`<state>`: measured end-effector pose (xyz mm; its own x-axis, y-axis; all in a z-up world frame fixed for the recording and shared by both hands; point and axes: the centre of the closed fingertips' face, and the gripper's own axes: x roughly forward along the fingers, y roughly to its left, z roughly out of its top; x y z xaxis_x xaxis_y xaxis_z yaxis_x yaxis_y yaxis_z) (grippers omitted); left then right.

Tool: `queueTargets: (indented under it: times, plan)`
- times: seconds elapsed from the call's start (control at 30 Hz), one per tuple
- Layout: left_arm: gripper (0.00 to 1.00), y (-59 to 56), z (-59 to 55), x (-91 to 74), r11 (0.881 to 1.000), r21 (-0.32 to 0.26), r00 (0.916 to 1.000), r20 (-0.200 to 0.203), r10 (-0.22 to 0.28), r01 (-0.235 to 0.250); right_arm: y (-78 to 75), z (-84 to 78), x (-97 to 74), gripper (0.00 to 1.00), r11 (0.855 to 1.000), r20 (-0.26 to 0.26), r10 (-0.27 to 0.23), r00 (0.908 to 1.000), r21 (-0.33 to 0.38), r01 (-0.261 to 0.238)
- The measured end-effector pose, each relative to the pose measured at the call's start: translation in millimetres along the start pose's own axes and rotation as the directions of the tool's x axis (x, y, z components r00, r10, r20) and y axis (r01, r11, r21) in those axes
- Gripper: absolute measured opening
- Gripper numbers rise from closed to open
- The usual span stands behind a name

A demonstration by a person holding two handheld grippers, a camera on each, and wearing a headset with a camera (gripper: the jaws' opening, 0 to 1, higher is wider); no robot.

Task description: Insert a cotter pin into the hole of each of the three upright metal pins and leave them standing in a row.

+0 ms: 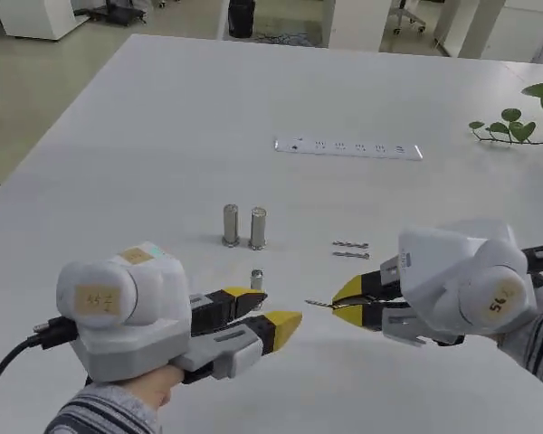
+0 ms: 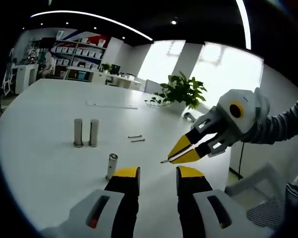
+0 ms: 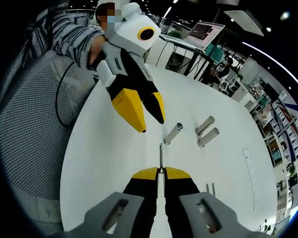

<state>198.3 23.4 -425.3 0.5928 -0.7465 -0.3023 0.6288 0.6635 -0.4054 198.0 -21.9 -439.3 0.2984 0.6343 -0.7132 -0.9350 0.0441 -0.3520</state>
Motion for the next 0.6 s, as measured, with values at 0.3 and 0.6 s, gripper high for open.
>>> queueTargets:
  times: [0.3, 0.6]
  plan:
    - [0.17, -5.8, 3.1, 2.2, 0.989, -0.134, 0.9975, 0.049, -0.051, 0.057, 9.3, 16.2, 0.9, 0.00, 1.000, 0.045, -0.001, 0.9990, -0.021, 0.002]
    - [0.08, -6.1, 3.9, 3.4, 0.976, -0.203, 0.9952, 0.072, -0.066, 0.080, 8.3, 28.6, 0.4, 0.00, 0.999, 0.072, -0.018, 0.9972, -0.029, 0.020]
